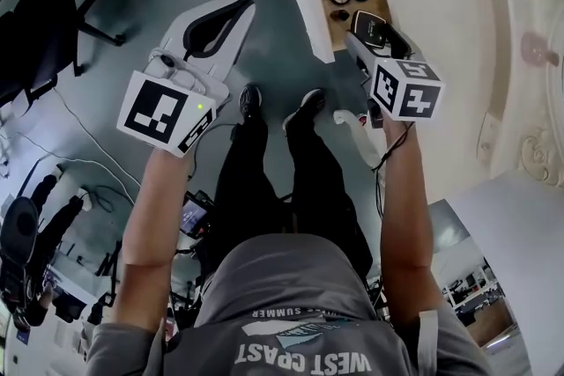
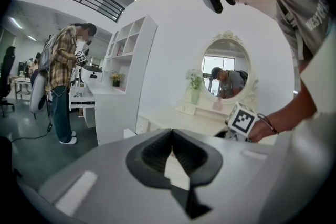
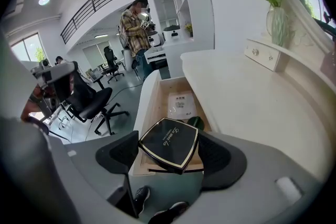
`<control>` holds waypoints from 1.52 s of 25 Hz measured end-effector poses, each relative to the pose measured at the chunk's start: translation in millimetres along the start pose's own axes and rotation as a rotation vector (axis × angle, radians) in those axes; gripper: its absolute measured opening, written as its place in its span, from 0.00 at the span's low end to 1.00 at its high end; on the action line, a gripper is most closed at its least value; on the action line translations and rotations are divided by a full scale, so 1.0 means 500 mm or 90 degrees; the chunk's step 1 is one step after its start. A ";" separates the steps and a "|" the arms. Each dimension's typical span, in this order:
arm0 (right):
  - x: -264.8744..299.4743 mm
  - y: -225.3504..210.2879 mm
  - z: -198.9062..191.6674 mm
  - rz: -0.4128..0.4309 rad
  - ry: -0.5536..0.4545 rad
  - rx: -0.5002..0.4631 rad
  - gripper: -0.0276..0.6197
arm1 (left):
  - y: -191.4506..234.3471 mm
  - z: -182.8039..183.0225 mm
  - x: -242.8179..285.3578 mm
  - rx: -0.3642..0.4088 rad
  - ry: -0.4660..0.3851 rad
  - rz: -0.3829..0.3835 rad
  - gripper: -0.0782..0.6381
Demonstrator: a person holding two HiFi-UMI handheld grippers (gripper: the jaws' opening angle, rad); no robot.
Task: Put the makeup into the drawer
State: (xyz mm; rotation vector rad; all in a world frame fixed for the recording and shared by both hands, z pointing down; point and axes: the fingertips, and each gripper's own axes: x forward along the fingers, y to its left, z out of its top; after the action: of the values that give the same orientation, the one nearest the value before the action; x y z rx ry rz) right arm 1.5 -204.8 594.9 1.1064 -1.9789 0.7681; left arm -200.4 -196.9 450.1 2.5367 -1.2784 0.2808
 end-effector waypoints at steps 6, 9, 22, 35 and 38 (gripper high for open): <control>0.036 0.012 -0.038 -0.004 0.039 -0.004 0.60 | 0.015 -0.019 -0.004 -0.008 0.004 0.000 0.11; 0.052 0.007 -0.047 -0.014 0.058 -0.009 0.60 | 0.021 -0.025 -0.004 -0.011 0.005 0.000 0.11; 0.095 -0.025 -0.065 -0.118 0.094 0.022 0.60 | 0.037 -0.058 -0.025 -0.020 0.013 0.004 0.11; 0.101 -0.046 -0.057 -0.246 0.066 -0.034 0.59 | 0.037 -0.079 -0.044 -0.031 0.012 0.007 0.11; 0.112 -0.051 -0.057 -0.254 0.079 -0.065 0.59 | 0.039 -0.084 -0.048 -0.032 0.013 0.009 0.11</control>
State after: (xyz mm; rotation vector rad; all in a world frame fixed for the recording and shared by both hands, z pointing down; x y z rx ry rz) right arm 12.5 -219.0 660.2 1.3049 -1.6051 0.5034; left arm -232.0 -175.6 485.6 2.4778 -1.2793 0.2720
